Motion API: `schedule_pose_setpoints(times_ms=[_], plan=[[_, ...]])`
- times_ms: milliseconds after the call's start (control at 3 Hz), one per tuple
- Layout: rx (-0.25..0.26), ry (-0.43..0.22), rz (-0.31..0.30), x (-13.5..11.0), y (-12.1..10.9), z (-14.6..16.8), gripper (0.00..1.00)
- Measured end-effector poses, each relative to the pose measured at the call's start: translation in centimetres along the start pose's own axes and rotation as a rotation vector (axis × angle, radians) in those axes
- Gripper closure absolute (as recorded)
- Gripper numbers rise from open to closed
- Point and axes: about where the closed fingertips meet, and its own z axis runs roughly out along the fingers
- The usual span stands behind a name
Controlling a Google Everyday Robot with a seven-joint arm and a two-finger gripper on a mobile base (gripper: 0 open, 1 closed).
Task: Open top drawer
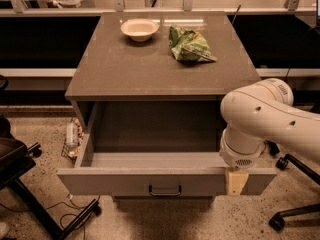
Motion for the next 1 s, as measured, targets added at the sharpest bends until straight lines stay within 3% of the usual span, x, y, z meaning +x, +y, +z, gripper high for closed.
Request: schedule_pose_setpoints(times_ms=[333, 667, 1000], plan=[[0.001, 0.001, 0.0, 0.0, 0.0, 0.0, 0.0], [-0.004, 0.009, -0.001, 0.2, -0.2, -1.7, 0.0], [0.031, 0.061, -0.006, 0.0, -1.7, -6.5, 0.16]])
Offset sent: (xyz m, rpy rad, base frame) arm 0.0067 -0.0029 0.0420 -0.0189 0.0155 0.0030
